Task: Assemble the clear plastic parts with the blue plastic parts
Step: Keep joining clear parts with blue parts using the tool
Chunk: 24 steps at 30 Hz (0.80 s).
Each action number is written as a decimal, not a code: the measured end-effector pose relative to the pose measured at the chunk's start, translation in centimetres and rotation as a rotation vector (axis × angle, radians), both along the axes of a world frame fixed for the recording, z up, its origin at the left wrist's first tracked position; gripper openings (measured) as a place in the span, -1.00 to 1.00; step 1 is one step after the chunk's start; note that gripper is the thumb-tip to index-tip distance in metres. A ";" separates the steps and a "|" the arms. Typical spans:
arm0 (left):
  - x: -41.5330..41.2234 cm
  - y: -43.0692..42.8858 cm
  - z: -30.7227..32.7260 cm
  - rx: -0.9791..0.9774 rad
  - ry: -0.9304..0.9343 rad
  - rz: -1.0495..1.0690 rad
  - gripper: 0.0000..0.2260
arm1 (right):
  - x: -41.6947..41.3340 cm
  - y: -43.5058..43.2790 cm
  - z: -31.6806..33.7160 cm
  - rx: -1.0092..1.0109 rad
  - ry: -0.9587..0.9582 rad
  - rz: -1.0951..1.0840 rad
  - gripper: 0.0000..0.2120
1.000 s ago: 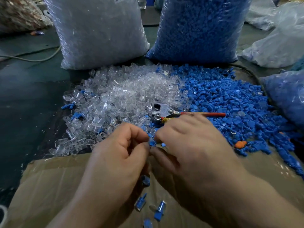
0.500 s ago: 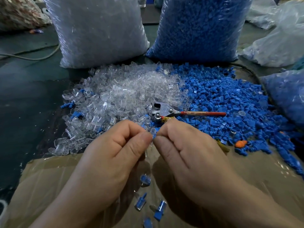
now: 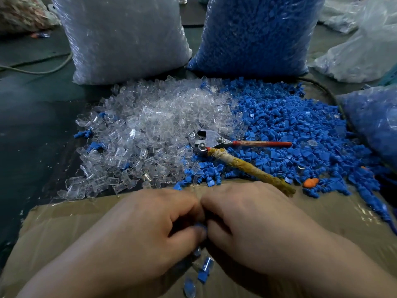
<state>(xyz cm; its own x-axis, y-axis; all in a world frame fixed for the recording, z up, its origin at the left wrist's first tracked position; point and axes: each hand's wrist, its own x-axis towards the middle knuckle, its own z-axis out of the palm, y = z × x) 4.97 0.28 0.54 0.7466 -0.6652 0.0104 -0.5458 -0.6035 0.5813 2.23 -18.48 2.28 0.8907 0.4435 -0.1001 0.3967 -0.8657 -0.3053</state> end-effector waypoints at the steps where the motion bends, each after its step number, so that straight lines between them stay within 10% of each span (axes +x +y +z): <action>1: -0.1 -0.1 0.1 0.009 -0.002 -0.020 -0.76 | -0.1 -0.1 0.2 -0.018 0.024 0.007 -0.88; 13: 0.7 0.0 -0.8 0.269 -0.303 0.436 -0.31 | 1.5 0.3 -1.9 -0.026 -0.212 -0.195 -0.64; 24: 0.9 -1.3 -1.6 0.089 -0.276 0.442 -0.82 | 2.6 0.9 -2.7 0.004 -0.315 -0.202 -0.88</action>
